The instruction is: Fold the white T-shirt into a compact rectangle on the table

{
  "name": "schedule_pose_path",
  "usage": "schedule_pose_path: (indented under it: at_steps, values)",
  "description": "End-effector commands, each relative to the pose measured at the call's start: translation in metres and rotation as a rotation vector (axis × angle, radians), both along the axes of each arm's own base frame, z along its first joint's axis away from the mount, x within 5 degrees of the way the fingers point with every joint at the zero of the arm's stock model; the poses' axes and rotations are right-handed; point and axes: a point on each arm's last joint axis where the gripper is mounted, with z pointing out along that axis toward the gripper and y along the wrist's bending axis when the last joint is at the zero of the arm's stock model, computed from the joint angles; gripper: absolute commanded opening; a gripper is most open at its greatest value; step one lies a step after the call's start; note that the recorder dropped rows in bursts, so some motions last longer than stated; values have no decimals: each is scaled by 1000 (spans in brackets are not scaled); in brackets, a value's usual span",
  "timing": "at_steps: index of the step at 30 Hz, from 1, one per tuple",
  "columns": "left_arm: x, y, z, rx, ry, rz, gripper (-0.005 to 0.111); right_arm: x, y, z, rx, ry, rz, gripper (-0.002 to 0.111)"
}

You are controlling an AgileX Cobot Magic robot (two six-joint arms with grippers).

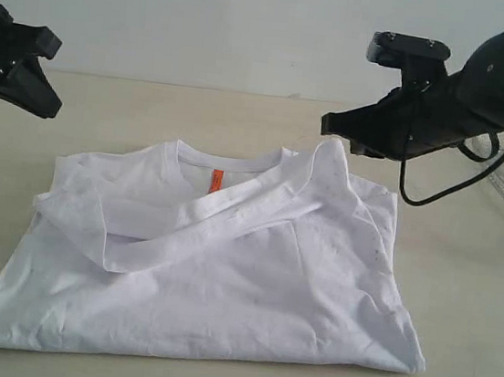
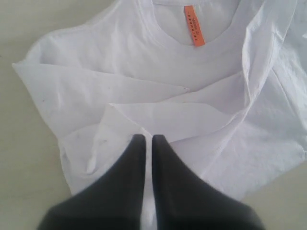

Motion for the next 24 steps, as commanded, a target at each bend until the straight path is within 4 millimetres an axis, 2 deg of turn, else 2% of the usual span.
schedule_pose_path:
  at_steps: [1,3,5,12,24]
  values:
    - [-2,0,5,-1,-3,-11,5,0,-3,0,-39,-2,35,33]
    - [-2,0,5,-1,-3,-11,5,1,-3,-2,-40,-5,32,50]
    - [-2,0,5,-1,-3,-11,5,3,-3,-6,-51,-3,39,58]
    - [-3,0,3,-2,4,-13,5,12,-4,-31,-73,-4,13,53]
    - [-2,1,4,1,-7,-6,5,27,-1,-43,-74,6,20,52]
